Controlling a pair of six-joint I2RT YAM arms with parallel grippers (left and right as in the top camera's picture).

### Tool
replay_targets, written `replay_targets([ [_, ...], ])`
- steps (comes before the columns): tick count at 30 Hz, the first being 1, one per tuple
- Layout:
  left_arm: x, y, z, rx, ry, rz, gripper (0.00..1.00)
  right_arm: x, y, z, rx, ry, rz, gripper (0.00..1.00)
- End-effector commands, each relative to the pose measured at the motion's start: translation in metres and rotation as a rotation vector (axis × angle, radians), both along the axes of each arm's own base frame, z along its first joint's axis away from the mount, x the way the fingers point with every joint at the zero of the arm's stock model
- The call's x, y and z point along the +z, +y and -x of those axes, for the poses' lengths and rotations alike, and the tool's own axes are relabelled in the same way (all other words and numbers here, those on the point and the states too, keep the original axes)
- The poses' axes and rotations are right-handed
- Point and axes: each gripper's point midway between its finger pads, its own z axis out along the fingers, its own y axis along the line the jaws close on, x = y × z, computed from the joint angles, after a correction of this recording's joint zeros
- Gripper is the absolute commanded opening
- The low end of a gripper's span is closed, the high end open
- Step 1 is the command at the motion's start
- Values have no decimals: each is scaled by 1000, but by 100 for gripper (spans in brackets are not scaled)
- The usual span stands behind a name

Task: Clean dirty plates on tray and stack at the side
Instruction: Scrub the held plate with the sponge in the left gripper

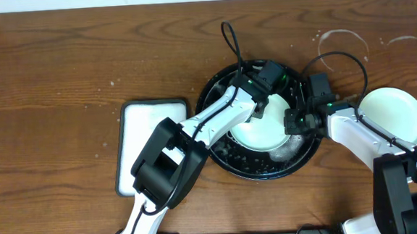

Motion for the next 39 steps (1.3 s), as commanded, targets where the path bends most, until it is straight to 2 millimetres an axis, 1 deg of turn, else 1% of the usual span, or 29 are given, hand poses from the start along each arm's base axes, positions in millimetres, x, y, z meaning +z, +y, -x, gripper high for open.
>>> replay_targets([
  [1, 45, 48, -48, 125, -206, -147, 8, -15, -20, 18, -13, 63, 110, 1],
  [5, 72, 50, -47, 133, -235, -118, 8, -15, -20, 18, -13, 62, 110, 1],
  [9, 97, 58, -39, 136, -241, -111, 9, -15, -20, 18, -13, 63, 110, 1],
  [12, 117, 71, -26, 144, -225, -117, 9, -15, -20, 17, -13, 60, 109, 1],
  [13, 128, 81, -18, 160, -211, -114, 9, -15, -20, 17, -13, 58, 109, 1],
  [14, 133, 85, -13, 168, -199, -109, 9, -15, -20, 16, -13, 55, 108, 1],
  [16, 149, 99, 2, 198, -152, -58, 9, -14, -19, 14, -13, 48, 107, 1],
  [17, 155, 102, 6, 202, -129, -17, 9, -14, -19, 14, -13, 47, 106, 1],
  [18, 159, 101, 10, 201, -104, 37, 9, -14, -19, 14, -13, 47, 106, 1],
  [19, 165, 92, 15, 185, -52, 154, 8, -14, -19, 14, -11, 46, 107, 1],
  [21, 166, 75, 18, 153, 12, 283, 8, -14, -19, 13, -2, 41, 108, 1],
  [22, 159, 59, 19, 122, 55, 359, 8, -13, -19, 11, -3, 34, 107, 1],
  [25, 137, 32, 20, 70, 103, 431, 8, -13, -18, 9, -4, 26, 105, 1],
  [29, 93, -6, 20, -2, 127, 473, 8, -13, -18, 10, -3, 28, 105, 1],
  [31, 72, -16, 22, -17, 149, 458, 8, -13, -18, 10, -3, 28, 106, 1],
  [35, 38, -32, 24, -39, 189, 440, 8, -13, -18, 10, -4, 28, 105, 1],
  [37, 20, -39, 27, -48, 226, 447, 8, -13, -18, 10, -4, 28, 105, 1],
  [39, 2, -42, 27, -47, 251, 441, 8, -13, -18, 10, -4, 29, 105, 1],
])
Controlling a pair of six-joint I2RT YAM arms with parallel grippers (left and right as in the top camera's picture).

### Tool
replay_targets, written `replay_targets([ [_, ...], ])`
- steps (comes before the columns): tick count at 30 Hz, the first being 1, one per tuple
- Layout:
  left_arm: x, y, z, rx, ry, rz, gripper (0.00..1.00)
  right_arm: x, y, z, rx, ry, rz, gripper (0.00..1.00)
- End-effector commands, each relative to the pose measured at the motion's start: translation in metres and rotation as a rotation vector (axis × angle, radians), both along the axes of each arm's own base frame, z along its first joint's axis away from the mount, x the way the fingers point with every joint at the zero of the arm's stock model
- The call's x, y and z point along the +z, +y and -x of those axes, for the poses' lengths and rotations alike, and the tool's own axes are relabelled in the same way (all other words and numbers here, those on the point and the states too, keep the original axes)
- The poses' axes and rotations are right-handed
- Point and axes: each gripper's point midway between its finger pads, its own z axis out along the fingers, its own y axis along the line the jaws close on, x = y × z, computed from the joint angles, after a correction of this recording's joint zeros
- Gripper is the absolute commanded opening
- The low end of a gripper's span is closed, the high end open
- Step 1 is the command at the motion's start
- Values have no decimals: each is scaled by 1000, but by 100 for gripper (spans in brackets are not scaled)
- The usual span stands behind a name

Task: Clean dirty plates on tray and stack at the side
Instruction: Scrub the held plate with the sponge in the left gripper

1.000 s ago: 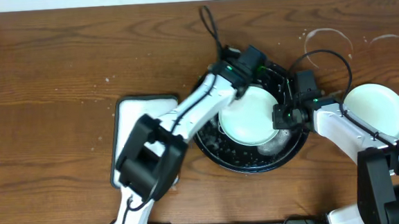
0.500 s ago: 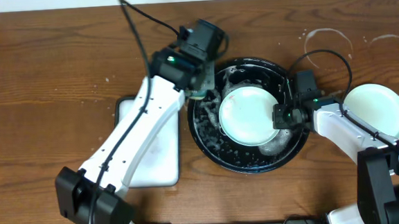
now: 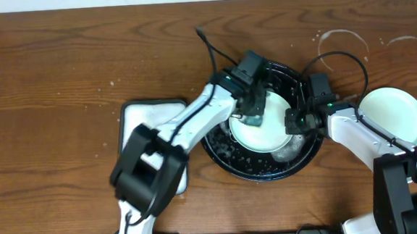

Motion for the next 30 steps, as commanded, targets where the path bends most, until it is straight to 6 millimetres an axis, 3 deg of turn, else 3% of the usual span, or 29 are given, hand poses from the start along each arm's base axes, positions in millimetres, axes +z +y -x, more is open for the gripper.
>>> replay_targets([
  [1, -21, -8, -2, -24, 31, 22, 8, -13, -15, 13, 4, 42, 89, 1],
  [5, -48, -11, -15, -144, -50, -16, 8, -14, -15, 13, 4, 43, 89, 1],
  [9, -57, 23, -42, -143, -194, -239, 8, -14, -16, 14, 4, 47, 90, 1],
  [14, -44, 54, -75, -134, -373, -456, 8, -14, -16, 14, 4, 47, 90, 1],
  [19, -33, 46, -91, -144, -458, -445, 8, -14, -16, 14, 4, 48, 90, 1],
  [26, -22, 52, -105, -89, -530, -486, 8, -14, -16, 16, 4, 53, 91, 1],
  [30, -7, 55, -110, -62, -564, -495, 8, -14, -16, 16, 4, 53, 91, 1],
])
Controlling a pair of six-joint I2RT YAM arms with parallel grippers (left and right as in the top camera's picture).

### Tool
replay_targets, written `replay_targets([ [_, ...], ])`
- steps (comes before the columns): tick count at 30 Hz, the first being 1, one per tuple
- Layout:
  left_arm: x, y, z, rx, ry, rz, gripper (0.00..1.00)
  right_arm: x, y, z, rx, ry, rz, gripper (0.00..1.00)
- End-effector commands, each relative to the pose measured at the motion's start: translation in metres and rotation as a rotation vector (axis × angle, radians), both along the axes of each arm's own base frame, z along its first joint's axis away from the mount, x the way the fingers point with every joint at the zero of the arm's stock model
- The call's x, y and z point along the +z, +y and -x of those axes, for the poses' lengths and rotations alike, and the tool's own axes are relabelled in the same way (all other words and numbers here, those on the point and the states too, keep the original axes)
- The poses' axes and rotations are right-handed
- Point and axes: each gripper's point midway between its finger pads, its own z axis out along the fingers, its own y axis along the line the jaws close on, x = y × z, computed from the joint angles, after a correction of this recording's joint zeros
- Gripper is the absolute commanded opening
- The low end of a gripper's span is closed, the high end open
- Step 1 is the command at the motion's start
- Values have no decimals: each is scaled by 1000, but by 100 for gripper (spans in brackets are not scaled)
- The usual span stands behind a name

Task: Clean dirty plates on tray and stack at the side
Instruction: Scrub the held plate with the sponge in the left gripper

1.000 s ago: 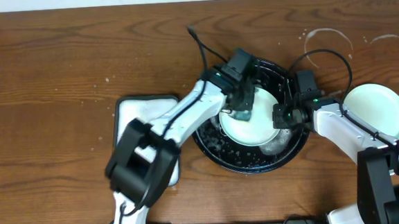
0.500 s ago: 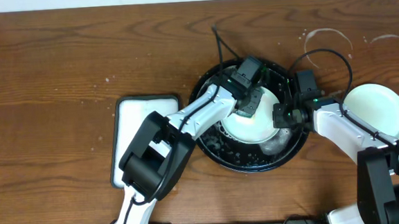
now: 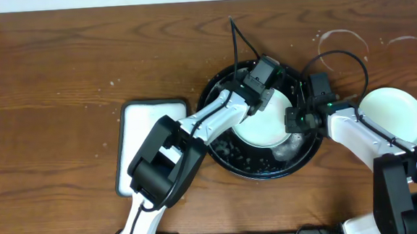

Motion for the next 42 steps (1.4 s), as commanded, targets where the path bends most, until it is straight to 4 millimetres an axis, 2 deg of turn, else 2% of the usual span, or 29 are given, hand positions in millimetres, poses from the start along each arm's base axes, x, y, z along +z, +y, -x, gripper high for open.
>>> replay_targets([
  [1, 12, 57, -39, 167, -135, -150, 8, -15, -15, 18, 7, 65, 86, 1],
  [6, 69, 56, -42, 179, -211, -73, 8, -15, -15, 18, 7, 64, 85, 1],
  [9, 88, 51, -35, 152, -197, -25, 8, -15, -15, 18, 7, 64, 85, 1],
  [11, 90, 46, -25, 132, -151, 18, 8, -15, -15, 18, 7, 65, 86, 1],
  [16, 69, 27, 7, 132, 70, 171, 8, -15, -15, 18, 7, 63, 85, 1],
  [20, 54, 2, 31, 132, 254, 321, 8, -15, -15, 17, 7, 60, 85, 1],
  [30, -2, -14, 50, 186, 458, 389, 8, -15, -15, 17, 6, 58, 84, 1],
  [33, -21, -2, 50, 204, 463, 332, 8, -15, -15, 17, 6, 58, 84, 1],
  [35, -29, 19, 41, 220, 411, 237, 8, -15, -15, 17, 6, 58, 84, 1],
  [39, -27, 67, 9, 262, 216, 18, 8, -15, -15, 17, 6, 58, 84, 1],
  [42, -21, 93, -7, 284, 121, -103, 8, -15, -15, 17, 6, 58, 84, 1],
])
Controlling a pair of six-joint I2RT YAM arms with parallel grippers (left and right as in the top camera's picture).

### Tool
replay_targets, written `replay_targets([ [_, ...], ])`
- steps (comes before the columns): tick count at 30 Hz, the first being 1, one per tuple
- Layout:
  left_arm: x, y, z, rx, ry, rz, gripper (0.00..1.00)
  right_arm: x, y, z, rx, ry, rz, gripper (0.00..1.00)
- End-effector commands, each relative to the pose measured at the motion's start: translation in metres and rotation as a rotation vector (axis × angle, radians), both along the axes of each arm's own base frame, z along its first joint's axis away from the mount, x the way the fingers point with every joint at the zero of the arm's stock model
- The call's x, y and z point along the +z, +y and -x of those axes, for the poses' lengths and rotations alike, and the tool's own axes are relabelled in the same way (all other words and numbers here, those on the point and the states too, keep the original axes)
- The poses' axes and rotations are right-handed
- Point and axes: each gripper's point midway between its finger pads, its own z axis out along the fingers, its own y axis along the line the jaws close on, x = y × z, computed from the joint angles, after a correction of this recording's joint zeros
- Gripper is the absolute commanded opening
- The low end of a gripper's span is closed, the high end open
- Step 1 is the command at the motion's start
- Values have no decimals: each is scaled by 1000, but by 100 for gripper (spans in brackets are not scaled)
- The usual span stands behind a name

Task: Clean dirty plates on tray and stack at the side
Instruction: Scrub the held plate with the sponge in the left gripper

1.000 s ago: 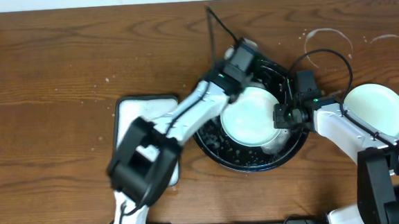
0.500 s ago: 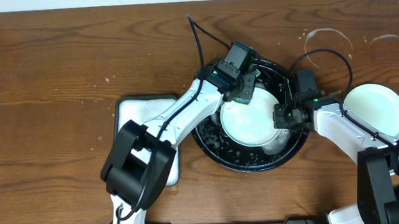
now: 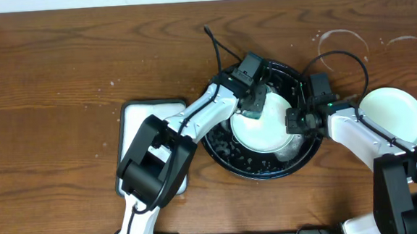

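Note:
A white plate [image 3: 264,132] lies in the round black tray [image 3: 229,156] at the table's middle. My left gripper [image 3: 254,105] hangs over the plate's upper left part, shut on a small pale sponge [image 3: 256,111] that rests on the plate. My right gripper [image 3: 294,122] is at the plate's right rim and looks shut on it. A second white plate [image 3: 391,117] sits on the table to the right of the tray, beside the right arm.
A white rectangular tray [image 3: 140,128] lies left of the black tray, partly under the left arm. Dark crumbs and wet smears dot the black tray's floor [image 3: 240,162]. Water rings [image 3: 341,40] mark the wood at the back right.
My left gripper has moved a little left and down over the plate, from its upper edge to its upper left part. The right gripper and both plates have stayed put.
My left gripper was over the plate's top right, then over its left side, then at its upper edge, and now over its upper left. All the while the right gripper kept its place at the plate's right rim and the plate stayed in the black tray.

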Motion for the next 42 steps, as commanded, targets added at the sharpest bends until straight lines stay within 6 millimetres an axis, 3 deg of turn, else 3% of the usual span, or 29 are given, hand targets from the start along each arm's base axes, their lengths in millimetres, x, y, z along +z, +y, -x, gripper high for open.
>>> replay_targets([
  [1, -13, 89, -45, 100, -177, -379, 8, -14, -12, 15, 9, 50, 72, 1],
  [7, 1, 94, -57, 54, -255, -466, 8, -14, -12, 15, 9, 50, 72, 1],
  [14, 41, 82, -60, 124, -313, -367, 8, -14, -12, 15, 9, 51, 72, 1],
  [19, 81, 70, -53, 117, -326, -232, 8, -14, -12, 15, 9, 51, 72, 1],
  [24, 102, 58, -37, 89, -278, -117, 8, -14, -12, 15, 9, 51, 72, 1],
  [30, 87, 27, -17, 110, -119, 76, 8, -14, -12, 15, 9, 51, 72, 1],
  [35, 53, 4, -4, 116, 23, 161, 8, -14, -12, 15, 9, 50, 72, 1],
  [42, 21, -21, -5, 75, 85, 242, 8, -14, -12, 15, 9, 50, 72, 1],
])
